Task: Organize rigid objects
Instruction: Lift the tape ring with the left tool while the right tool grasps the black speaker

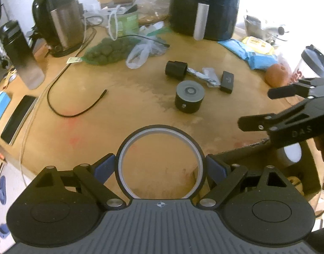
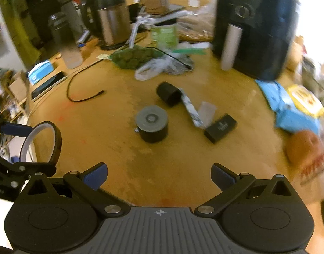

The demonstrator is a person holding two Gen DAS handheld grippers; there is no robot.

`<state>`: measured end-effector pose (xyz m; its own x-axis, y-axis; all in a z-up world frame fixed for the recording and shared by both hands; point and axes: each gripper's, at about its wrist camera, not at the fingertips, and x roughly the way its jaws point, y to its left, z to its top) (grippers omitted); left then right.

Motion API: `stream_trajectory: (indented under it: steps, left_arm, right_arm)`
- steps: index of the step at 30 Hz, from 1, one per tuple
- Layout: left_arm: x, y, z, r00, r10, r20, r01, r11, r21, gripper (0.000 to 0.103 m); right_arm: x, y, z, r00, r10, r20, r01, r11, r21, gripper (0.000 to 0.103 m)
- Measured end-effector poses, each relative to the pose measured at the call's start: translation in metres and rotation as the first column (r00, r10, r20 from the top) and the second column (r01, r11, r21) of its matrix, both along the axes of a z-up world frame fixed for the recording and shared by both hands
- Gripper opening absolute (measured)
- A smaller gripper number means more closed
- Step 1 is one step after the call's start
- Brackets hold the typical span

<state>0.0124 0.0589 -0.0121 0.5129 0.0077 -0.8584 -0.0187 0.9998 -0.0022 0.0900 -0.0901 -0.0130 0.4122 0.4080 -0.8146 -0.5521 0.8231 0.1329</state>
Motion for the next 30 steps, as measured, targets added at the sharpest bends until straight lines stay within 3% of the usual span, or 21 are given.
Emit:
stream_trajectory:
  steps: [10,19,23,30]
  left_arm:
    - [-0.019,0.006,0.009,0.999,0.037,0.025,-0.036,0.998,-0.048,0.092]
    - [-0.036,0.014,0.009,0.996,0.083,0.023,-0.081,0.994,-0.08,0.092]
    - [-0.043,0.021,0.009,0.994,0.111,0.02,-0.109,0.99,-0.087,0.092]
    - [-0.048,0.031,0.009,0.989,0.147,0.014,-0.145,0.985,-0.094,0.092]
  right_arm:
    - [0.026,0.028,-0.014,0.988,0.153,0.014,-0.153,0.988,-0.007,0.103]
    - [0.056,0.055,-0.034,0.967,0.254,0.025,-0.252,0.965,-0.07,0.102]
    - [0.069,0.063,-0.048,0.959,0.285,0.009,-0.283,0.955,-0.092,0.094]
    - [0.085,0.076,-0.067,0.945,0.326,-0.004,-0.324,0.939,-0.117,0.089]
